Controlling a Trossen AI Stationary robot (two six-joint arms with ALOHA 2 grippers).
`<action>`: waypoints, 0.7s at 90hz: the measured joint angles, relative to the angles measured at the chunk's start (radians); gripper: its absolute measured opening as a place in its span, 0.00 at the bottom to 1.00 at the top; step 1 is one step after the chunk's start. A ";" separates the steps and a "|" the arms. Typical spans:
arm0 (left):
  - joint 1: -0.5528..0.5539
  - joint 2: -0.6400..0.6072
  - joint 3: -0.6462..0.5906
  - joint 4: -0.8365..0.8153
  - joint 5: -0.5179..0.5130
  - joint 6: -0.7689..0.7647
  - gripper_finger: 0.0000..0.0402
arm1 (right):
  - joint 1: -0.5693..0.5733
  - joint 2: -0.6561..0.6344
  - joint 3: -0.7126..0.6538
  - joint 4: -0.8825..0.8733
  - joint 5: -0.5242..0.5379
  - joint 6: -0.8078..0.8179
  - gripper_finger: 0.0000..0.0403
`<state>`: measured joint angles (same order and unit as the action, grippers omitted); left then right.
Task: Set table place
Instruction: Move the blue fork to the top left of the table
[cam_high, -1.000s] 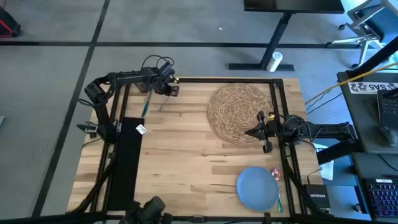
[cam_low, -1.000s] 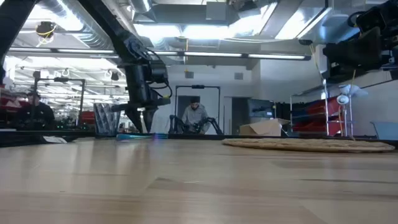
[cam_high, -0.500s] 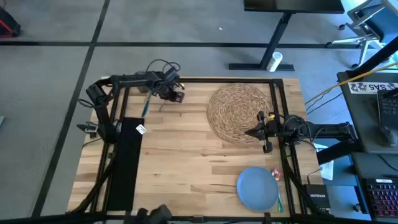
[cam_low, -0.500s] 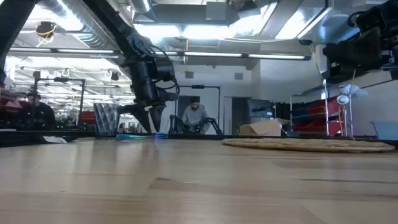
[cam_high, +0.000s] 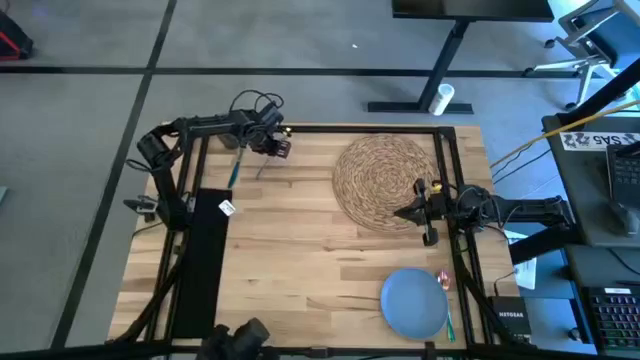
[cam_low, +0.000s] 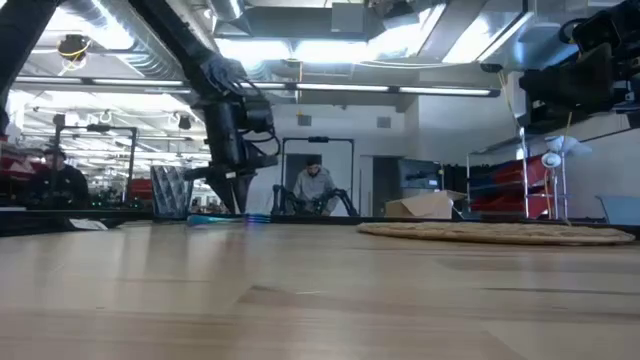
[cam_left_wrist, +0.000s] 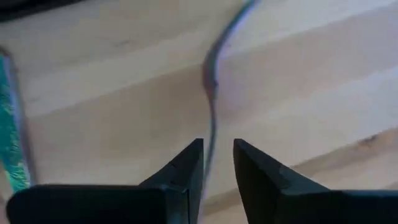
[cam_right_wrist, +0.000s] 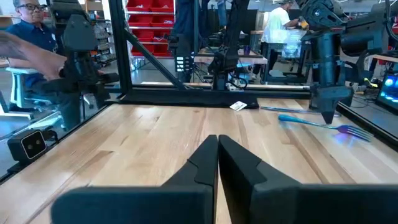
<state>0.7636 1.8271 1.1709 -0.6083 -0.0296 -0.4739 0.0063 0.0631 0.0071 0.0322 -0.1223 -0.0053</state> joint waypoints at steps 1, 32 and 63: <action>0.001 0.000 0.000 0.000 0.000 0.002 0.15 | 0.000 0.000 0.000 0.000 0.000 0.000 0.00; -0.031 -0.004 0.018 0.142 0.045 0.003 0.03 | 0.000 0.000 0.000 0.000 0.000 0.000 0.00; -0.007 0.048 0.018 0.171 0.044 0.010 0.00 | 0.000 0.000 0.000 0.000 0.000 0.000 0.00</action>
<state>0.7564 1.8754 1.1889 -0.4370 0.0143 -0.4637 0.0063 0.0632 0.0071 0.0322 -0.1223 -0.0054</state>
